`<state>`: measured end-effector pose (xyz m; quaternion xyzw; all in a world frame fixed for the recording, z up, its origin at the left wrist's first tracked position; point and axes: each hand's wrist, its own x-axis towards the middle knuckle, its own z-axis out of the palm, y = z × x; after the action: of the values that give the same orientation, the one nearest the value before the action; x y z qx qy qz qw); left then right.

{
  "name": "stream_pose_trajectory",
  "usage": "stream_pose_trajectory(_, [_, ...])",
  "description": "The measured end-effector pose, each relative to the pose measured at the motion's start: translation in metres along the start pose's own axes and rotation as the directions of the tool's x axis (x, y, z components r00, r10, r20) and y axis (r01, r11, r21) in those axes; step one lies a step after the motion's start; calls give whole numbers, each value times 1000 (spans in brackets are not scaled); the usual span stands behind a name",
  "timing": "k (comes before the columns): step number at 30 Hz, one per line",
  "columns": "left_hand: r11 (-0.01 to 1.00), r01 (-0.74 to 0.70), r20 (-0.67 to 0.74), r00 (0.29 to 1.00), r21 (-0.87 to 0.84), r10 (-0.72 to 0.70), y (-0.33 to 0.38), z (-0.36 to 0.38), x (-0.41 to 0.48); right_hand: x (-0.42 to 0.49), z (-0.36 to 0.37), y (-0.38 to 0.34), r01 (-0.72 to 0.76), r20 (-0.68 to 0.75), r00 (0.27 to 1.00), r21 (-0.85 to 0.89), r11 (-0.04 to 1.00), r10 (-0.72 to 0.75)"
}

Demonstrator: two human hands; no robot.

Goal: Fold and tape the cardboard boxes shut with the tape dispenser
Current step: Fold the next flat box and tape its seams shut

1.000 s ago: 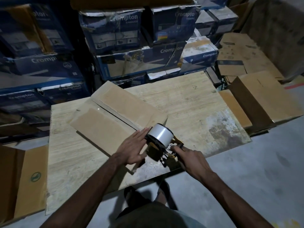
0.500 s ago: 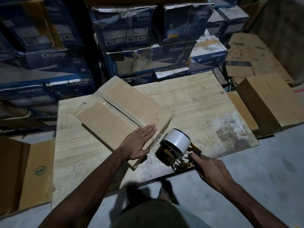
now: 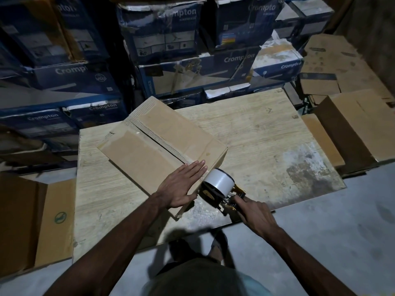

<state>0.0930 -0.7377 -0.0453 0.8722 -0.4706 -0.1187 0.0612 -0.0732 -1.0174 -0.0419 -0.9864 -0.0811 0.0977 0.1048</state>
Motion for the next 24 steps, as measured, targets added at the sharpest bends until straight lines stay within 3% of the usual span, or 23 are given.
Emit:
stream_pose_trajectory(8, [995,97,79,992,10,-97,7,2,8,27,26,-2,-71,1,997,169,983,72])
stream_pose_trajectory(11, [994,109,96,989,23,-110,7,3,10,34,12,1,-116,90,992,415,902,86])
stream_pose_trajectory(15, [994,103,92,990,33,-105,7,-1,9,24,13,0,-194,184,979,690,697,90])
stream_pose_trajectory(18, [993,105,95,989,48,-110,9,-5,9,0,30,-3,-325,223,940,819,474,258])
stream_pose_trajectory(21, [995,101,84,991,21,-103,8,-5,7,-16,32,-2,-420,294,830,888,185,474])
stream_pose_trajectory(24, [995,97,89,991,-3,-97,11,-7,6,-8,22,8,-378,303,675,925,-38,672])
